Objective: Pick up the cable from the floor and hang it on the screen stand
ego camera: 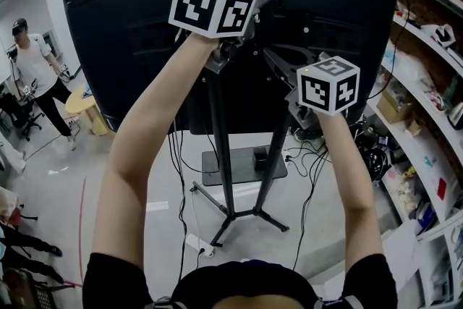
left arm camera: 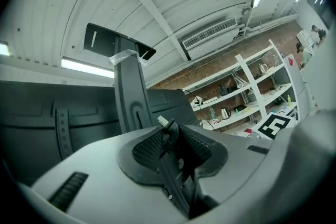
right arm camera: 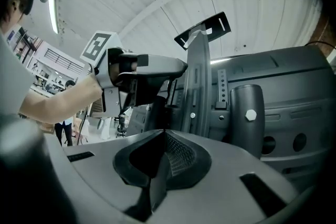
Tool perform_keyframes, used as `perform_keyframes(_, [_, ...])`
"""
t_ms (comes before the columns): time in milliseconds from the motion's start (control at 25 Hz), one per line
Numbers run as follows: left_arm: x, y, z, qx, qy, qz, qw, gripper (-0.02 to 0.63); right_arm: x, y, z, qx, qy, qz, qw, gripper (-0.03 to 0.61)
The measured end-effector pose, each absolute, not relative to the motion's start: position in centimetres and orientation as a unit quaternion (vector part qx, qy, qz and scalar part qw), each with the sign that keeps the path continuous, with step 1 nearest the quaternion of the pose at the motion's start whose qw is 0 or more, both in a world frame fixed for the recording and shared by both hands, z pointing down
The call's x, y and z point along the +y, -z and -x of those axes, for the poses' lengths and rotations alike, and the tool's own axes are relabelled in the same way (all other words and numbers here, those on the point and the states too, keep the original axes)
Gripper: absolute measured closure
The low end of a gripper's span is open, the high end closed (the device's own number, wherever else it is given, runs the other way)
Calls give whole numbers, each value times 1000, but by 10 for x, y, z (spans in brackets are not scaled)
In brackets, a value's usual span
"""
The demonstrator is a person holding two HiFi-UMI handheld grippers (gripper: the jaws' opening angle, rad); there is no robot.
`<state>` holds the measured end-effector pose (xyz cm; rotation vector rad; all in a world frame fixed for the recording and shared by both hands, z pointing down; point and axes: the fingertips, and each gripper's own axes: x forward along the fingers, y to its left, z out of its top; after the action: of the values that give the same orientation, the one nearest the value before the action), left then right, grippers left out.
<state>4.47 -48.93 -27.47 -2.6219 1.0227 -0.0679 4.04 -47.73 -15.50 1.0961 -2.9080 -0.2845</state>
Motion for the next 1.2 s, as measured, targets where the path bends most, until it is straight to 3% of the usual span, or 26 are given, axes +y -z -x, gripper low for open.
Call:
perform_keyframes(480, [-485, 177, -36, 390, 28, 901, 190, 515, -467, 106, -50, -930, 99, -354, 21, 554])
perform_keyframes(960, [-493, 143, -8, 419, 25, 888, 188, 514, -471, 88, -34, -937, 117, -327, 14, 555])
perform_keyframes(1200, [-480, 145, -11, 420, 0, 886, 199, 480, -471, 81, -20, -938, 113, -328, 4, 554])
